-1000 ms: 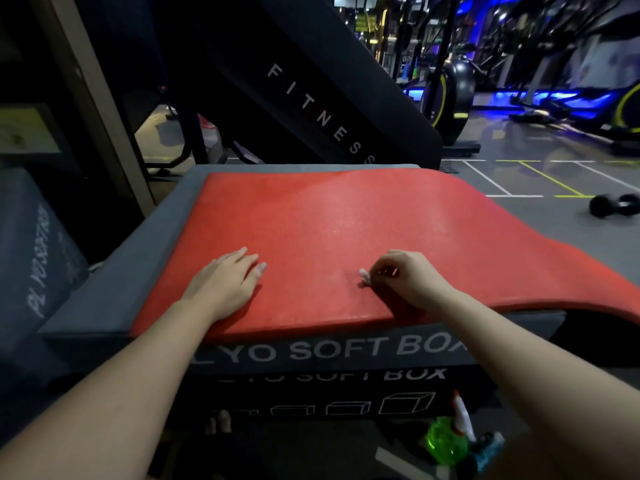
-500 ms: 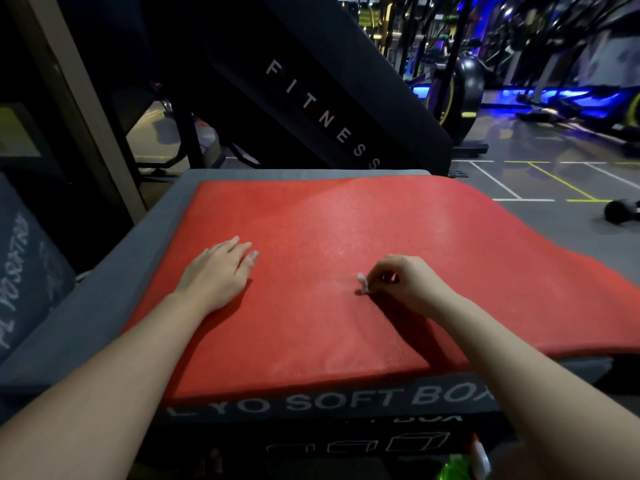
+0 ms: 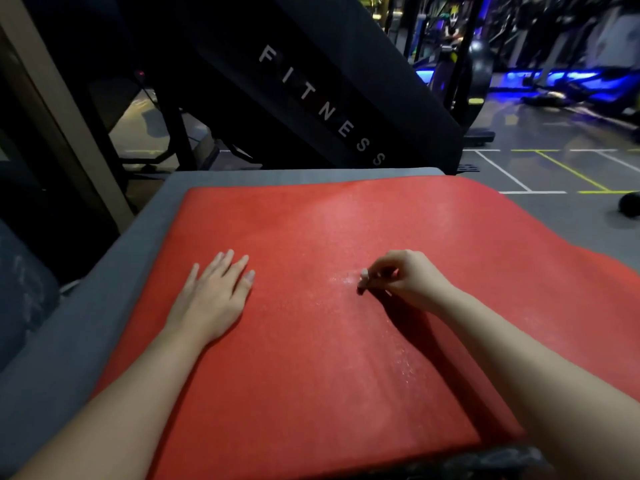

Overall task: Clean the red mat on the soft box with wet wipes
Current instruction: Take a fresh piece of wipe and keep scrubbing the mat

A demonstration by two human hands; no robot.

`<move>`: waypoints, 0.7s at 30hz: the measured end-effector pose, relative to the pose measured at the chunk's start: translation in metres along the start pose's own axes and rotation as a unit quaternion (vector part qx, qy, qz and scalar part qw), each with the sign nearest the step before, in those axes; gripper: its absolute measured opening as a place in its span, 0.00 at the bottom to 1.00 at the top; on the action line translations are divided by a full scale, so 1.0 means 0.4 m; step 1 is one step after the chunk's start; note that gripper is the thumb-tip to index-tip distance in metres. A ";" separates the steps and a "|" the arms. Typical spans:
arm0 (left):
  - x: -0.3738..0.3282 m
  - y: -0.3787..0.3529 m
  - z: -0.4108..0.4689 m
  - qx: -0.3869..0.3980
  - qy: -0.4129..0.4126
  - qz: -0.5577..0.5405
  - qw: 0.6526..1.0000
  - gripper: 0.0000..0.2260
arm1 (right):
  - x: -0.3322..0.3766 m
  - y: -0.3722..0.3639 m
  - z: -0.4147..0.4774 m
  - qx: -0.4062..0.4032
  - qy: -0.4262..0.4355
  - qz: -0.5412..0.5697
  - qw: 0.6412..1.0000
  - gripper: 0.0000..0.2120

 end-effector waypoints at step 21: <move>0.008 -0.015 0.004 0.009 -0.005 0.044 0.999 0.38 | -0.081 -0.002 0.398 -0.025 -0.047 -0.019 0.998 0.12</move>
Point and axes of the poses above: each hand's wrist, its own z-axis towards the middle knuckle, its own y-axis out of the back of the hand, x = y × z, the point moved 8 cm from there along z, towards the middle knuckle, and after that the axes turned 5 degrees about -y, right-handed, at the moved point
